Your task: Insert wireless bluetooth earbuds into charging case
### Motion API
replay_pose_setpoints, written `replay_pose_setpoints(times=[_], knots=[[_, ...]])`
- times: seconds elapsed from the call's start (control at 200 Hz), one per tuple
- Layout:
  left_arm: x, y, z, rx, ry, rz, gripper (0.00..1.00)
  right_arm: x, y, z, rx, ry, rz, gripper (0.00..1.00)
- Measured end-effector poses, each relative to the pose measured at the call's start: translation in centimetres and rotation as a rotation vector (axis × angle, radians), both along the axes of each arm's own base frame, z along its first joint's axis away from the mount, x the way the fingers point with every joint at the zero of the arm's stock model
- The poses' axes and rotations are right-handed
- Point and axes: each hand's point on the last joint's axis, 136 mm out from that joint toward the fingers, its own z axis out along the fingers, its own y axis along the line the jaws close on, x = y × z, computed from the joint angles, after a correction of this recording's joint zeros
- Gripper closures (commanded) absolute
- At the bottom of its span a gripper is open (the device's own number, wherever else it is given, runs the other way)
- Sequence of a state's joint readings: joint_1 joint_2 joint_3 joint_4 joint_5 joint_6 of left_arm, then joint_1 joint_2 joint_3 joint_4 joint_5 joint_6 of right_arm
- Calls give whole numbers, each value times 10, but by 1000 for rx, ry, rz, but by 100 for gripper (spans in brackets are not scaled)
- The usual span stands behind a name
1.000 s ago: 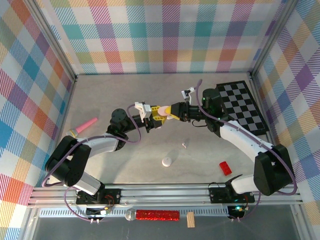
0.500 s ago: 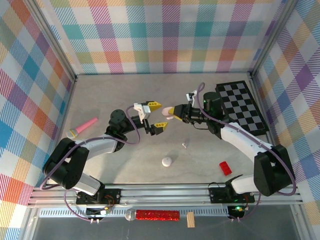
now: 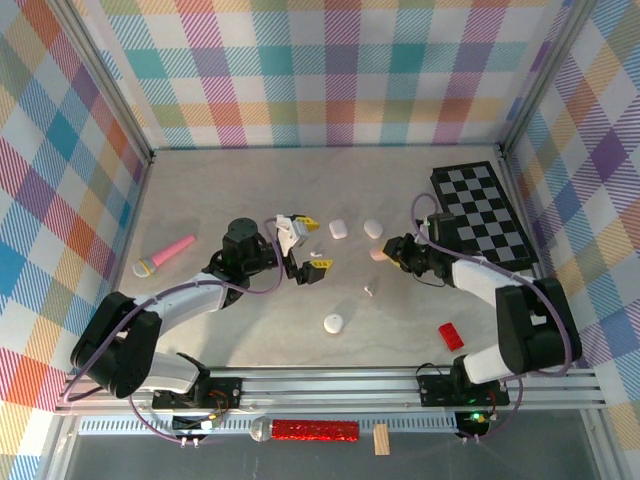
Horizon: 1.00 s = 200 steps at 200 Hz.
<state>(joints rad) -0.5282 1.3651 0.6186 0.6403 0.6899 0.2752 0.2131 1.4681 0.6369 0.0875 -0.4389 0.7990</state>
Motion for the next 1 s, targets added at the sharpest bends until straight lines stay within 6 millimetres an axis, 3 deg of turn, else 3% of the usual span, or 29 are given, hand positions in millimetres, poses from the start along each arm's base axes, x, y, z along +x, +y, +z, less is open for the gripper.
replay_pose_setpoints(times=[0.16,0.335,0.44,0.73,0.86,1.0], knots=[[-1,3,-3,22,13,17,0,-3,-7,-29,-47,62,-6,76],[4,8,-15,71,64,78,0,2,-12,-33,-76,38,-17,42],[13,15,-21,104,88,147,0,-1,-20,-34,-120,41,-36,32],[56,55,-18,87,182,423,0,-22,-32,25,-232,-88,-41,28],[76,76,-10,59,217,540,0,-45,-12,46,-300,-111,70,27],[93,104,-11,24,260,649,0,-73,29,59,-395,-124,265,26]])
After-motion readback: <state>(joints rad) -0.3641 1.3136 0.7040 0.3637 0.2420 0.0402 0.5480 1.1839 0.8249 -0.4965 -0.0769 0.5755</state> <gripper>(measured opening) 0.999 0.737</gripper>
